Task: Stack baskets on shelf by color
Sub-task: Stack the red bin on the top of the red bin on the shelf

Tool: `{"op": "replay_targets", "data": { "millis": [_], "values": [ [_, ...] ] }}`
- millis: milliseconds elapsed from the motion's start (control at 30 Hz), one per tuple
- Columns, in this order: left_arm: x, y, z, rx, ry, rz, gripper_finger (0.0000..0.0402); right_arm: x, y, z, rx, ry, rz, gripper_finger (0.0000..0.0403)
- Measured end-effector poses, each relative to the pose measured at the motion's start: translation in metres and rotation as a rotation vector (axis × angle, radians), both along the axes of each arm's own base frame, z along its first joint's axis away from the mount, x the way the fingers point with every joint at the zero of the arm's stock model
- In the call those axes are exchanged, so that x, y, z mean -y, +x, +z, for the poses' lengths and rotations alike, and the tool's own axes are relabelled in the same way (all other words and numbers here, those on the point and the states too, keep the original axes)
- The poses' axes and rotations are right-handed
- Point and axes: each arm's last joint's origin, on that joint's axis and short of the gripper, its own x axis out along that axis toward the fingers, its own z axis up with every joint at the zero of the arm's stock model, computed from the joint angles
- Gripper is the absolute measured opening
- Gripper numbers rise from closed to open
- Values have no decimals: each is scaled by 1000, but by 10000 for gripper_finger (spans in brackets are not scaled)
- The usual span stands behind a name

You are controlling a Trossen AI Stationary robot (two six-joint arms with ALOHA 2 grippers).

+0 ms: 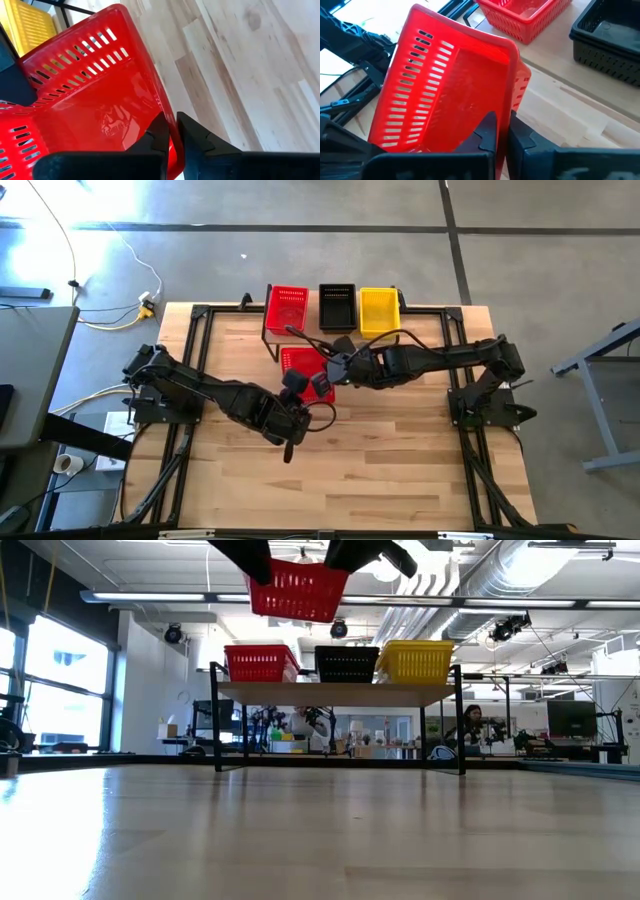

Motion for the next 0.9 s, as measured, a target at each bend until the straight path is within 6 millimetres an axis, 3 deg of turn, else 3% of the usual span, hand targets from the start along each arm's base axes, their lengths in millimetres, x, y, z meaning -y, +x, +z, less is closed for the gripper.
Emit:
{"op": "replay_targets", "data": {
  "millis": [133,467,900],
  "values": [
    [0,-1,0,-23,10,-16,11,0,0,0,-1,-3,4,24],
    [-7,-9,7,-29,8,-7,9,7,-7,10,33,4,-20,139],
    [-48,-43,54,86,-74,19,8,16,-39,49,154,-54,-107,151]
  ]
}}
